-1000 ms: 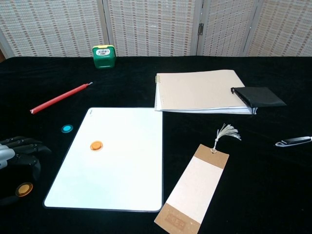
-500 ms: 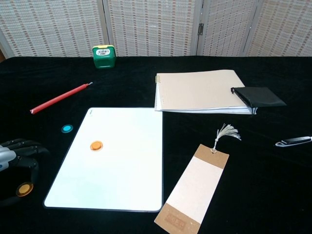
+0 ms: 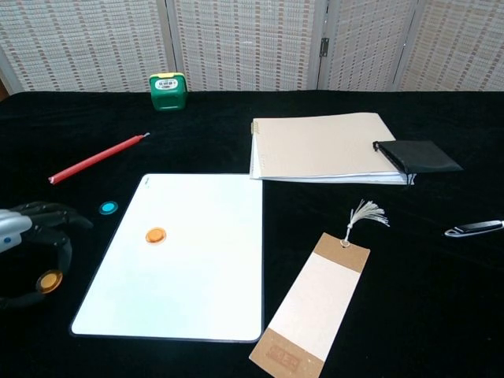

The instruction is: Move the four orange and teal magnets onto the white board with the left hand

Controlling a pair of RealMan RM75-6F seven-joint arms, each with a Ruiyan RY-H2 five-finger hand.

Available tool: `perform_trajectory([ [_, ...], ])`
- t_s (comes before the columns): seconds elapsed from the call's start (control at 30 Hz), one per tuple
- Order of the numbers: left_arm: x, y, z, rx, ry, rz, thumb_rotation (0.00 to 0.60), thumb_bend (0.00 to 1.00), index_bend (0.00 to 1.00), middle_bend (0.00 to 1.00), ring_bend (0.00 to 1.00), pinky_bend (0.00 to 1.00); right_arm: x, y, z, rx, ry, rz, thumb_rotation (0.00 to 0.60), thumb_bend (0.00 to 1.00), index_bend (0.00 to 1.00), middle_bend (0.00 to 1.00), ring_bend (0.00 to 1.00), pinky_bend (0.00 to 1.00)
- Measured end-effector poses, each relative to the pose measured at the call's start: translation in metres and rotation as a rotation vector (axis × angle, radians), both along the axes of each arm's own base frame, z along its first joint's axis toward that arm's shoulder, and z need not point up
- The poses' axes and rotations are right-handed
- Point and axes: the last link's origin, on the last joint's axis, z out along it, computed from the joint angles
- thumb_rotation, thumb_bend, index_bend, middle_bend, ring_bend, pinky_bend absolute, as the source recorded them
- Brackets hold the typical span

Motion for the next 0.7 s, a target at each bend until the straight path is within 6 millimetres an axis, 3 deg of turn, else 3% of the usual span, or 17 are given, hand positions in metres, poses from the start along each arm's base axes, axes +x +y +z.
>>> perform_trajectory([
  [0.27,0.041,0.037,-0.005,-0.012,-0.043,-0.074,0.6,0.41,0.54,0.17,0.04,0.0,-0.004,0.001,0.003,-0.006,-0.004,-0.007,0.6,0.53,0.0,0.02,0.01,0.0],
  [0.7,0.097,0.082,-0.047,-0.075,-0.022,-0.129,0.6,0.41,0.52,0.17,0.03,0.0,-0.009,0.001,0.005,-0.015,-0.006,-0.022,0.6,0.53,0.0,0.02,0.01,0.0],
])
